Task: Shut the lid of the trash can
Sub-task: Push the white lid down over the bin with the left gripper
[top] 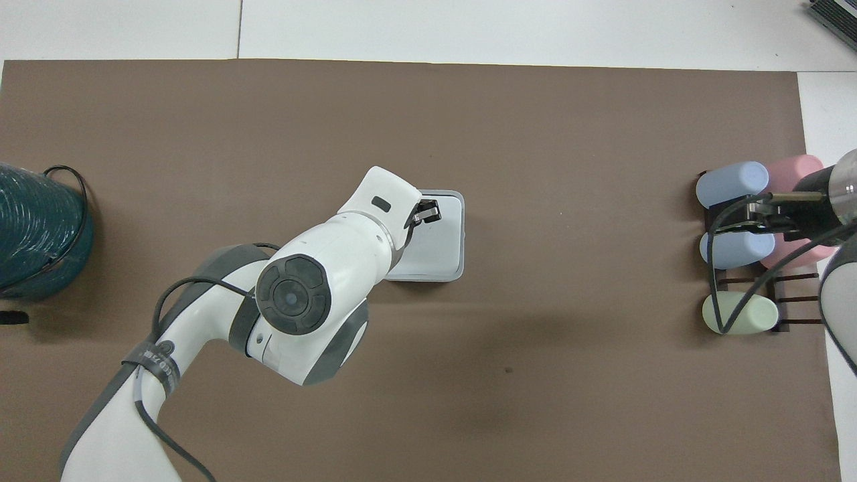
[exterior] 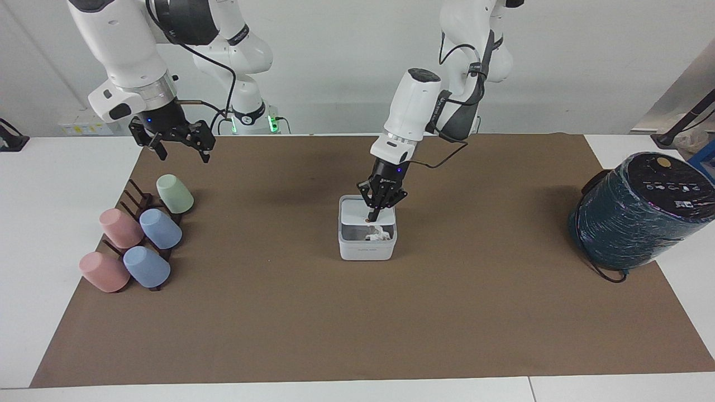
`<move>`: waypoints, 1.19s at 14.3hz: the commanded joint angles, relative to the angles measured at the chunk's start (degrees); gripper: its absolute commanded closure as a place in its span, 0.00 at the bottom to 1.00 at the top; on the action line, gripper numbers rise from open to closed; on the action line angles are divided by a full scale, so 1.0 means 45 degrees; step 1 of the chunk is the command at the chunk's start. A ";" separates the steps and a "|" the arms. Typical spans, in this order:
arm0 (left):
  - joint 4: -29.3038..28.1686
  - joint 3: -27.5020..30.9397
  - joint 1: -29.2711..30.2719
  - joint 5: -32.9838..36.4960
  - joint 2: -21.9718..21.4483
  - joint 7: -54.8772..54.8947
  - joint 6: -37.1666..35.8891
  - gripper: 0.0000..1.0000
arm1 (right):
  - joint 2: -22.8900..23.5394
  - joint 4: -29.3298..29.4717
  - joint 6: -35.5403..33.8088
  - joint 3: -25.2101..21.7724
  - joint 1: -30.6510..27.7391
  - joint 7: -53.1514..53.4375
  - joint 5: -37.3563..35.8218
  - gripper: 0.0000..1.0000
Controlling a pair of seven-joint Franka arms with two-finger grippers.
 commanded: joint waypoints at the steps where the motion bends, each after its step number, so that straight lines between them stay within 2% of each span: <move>1: 0.0917 -0.0056 0.0079 -0.0167 0.1131 -0.0026 0.0390 0.98 | -0.0065 0.0003 -0.0161 0.0023 -0.0108 -0.0209 0.0214 0.00; 17: 0.0527 -0.0036 0.0021 -0.0206 0.1816 0.0189 0.0294 1.00 | -0.0065 0.0003 -0.0161 0.0042 -0.0108 -0.0190 0.0214 0.00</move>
